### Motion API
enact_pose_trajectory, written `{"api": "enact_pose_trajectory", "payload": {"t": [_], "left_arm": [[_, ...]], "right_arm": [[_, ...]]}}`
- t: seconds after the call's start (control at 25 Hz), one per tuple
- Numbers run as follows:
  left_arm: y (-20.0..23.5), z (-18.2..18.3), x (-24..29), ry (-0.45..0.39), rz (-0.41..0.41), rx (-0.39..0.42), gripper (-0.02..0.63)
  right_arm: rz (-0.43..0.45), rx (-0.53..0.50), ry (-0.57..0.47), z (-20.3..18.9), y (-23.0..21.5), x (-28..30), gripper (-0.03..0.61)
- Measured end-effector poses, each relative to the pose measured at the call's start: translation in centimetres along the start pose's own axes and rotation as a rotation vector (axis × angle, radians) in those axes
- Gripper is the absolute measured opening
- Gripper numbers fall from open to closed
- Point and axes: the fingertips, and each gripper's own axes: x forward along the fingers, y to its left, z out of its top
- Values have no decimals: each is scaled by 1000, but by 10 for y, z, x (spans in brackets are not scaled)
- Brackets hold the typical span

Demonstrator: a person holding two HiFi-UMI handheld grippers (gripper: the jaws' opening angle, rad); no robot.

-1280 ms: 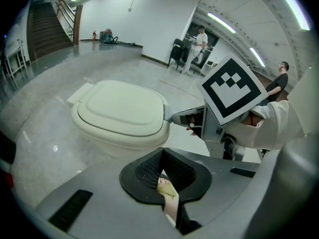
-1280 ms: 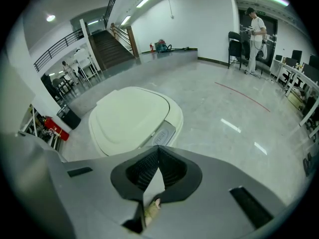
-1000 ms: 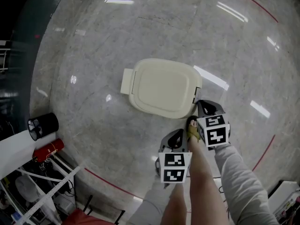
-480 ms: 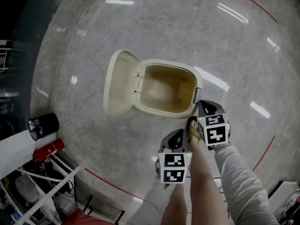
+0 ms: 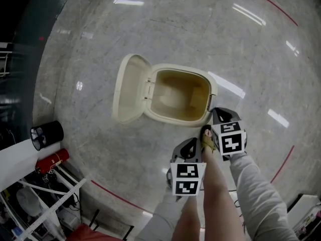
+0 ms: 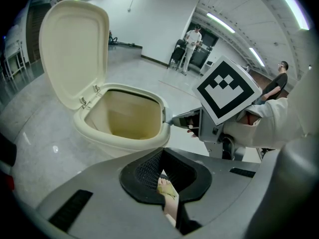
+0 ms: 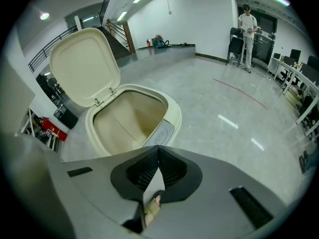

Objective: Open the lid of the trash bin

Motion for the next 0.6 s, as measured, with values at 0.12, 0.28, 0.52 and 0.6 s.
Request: {"api": "enact_pose_trajectory", "payload": {"t": [0.12,0.28,0.52,0.6], "left_arm": [[1,0,-1,1,3,3,5],[2,2,-4,1,4,12,5],[1,8,-10,-9,5,27,5],[1,10,-13,-14,7,30,5]], "right_arm": [[-4,-9,6,1,0,0,-5],[-8,-4,9,3,2,-2,-6],[-16,10,11,1,3,-10,-6],[-14,11,1,1,6,-15,-6]]}}
